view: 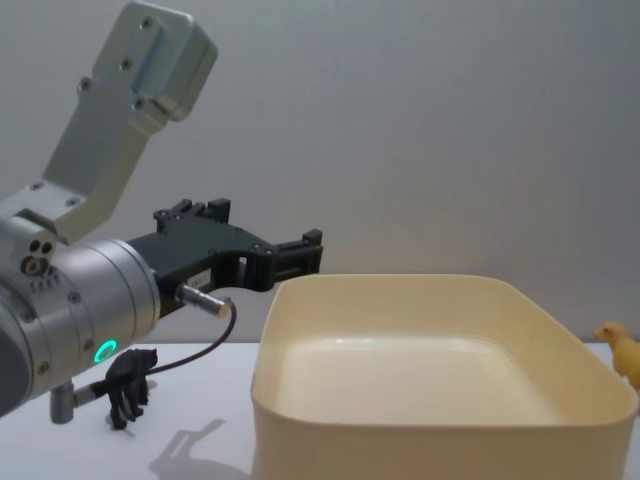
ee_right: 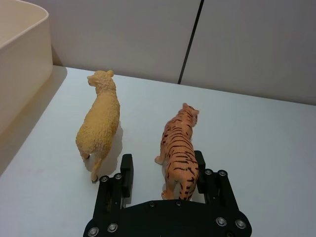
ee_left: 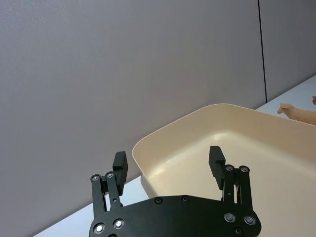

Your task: Pick up the toy alternately with two hands and place it into the central storage box.

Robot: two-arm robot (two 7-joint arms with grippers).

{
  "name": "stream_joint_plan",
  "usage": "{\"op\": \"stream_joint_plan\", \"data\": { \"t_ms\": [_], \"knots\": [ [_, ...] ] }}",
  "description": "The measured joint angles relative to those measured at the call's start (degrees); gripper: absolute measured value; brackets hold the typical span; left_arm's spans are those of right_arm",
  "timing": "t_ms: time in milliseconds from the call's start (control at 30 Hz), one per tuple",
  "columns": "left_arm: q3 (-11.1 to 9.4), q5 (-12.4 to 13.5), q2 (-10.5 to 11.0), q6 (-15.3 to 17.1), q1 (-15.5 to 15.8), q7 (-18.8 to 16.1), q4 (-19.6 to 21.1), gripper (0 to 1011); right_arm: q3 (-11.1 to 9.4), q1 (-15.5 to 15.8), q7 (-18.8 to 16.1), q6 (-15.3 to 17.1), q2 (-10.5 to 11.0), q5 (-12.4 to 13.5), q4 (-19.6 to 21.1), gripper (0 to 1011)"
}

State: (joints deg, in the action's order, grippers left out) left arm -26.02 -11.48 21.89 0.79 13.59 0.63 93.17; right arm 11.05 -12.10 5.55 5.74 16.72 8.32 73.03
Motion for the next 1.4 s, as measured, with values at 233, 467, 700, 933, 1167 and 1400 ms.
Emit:
{"op": "stream_joint_plan", "data": {
  "t_ms": [233, 467, 700, 933, 1167, 1400],
  "knots": [
    [0.0, 0.0, 0.0, 0.0, 0.0, 0.0, 0.0, 1001, 0.3, -0.9, -0.1, -0.3, -0.5, -0.8, -1.4, 503],
    [0.0, 0.0, 0.0, 0.0, 0.0, 0.0, 0.0, 1001, 0.3, -1.1, -0.2, -0.6, -0.6, -1.0, -1.7, 291],
    [0.0, 0.0, 0.0, 0.0, 0.0, 0.0, 0.0, 1001, -0.2, 0.1, 0.2, -1.8, 0.0, -1.1, -0.4, 275],
    [0.0, 0.0, 0.0, 0.0, 0.0, 0.0, 0.0, 1001, -1.3, 2.5, 0.0, -4.5, 1.4, -1.3, 3.2, 275],
    [0.0, 0.0, 0.0, 0.0, 0.0, 0.0, 0.0, 1001, -3.0, 6.0, -2.0, -6.5, 3.8, -0.2, 9.2, 275],
    [0.0, 0.0, 0.0, 0.0, 0.0, 0.0, 0.0, 1001, -4.6, 9.0, -5.7, -7.2, 6.1, 2.3, 15.1, 275]
  ]
}}
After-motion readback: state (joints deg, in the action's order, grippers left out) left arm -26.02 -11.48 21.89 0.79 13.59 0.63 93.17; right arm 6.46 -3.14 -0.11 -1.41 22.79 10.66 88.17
